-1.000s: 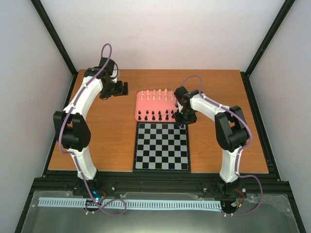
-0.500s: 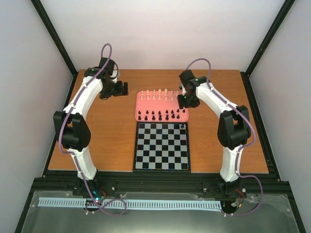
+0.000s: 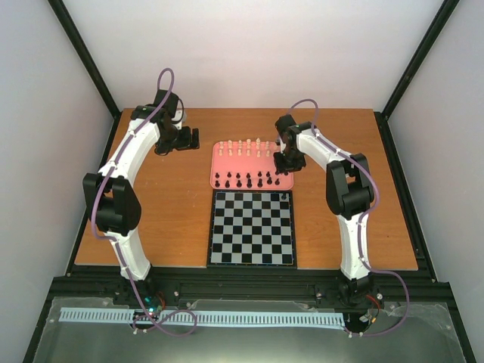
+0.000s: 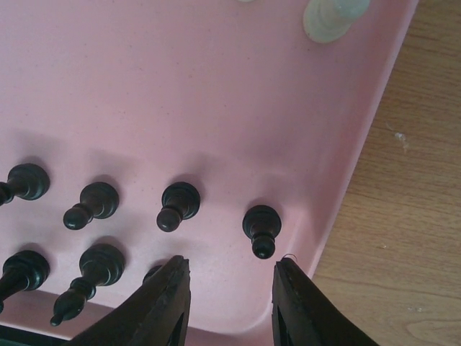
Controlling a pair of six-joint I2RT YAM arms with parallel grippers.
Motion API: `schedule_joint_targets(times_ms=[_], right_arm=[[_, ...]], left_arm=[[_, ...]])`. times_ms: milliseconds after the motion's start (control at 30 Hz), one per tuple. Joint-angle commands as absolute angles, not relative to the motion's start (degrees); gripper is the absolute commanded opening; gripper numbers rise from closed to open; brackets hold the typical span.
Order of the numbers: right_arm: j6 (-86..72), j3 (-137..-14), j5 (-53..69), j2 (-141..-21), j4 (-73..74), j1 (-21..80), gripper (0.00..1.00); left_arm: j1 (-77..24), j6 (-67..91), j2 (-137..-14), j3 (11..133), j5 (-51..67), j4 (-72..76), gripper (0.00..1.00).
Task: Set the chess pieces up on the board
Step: Pick up the chess piece from the storage box.
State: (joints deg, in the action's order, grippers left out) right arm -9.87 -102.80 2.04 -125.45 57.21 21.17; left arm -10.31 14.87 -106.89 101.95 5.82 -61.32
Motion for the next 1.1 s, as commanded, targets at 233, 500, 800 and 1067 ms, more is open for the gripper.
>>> schedule_joint_targets(times_ms=[233,500,800,1067], right_arm=[[-9.34,-104.56,0.43,-127.73,56.77,20.48,0.31],[-9.14,-106.15,0.24,-129.28,56.54,19.71,0.30],[-8.36,-107.65,1.87,-130.79,57.11,19.57,0.21],[-7.87,-107.28,2.76,-130.77,57.71,19.57,0.12]], left_arm=[[-10.39,15.27,-108.28,103.58,5.77,-62.09,1.00],[-10.40,15.29,-108.79,104.03,5.59,-62.34,1.00],[-10.42,15.24,-109.29,104.77,5.43,-62.67,1.00],[-10.42,15.29,-109.37,104.67,5.46,-62.58,1.00]])
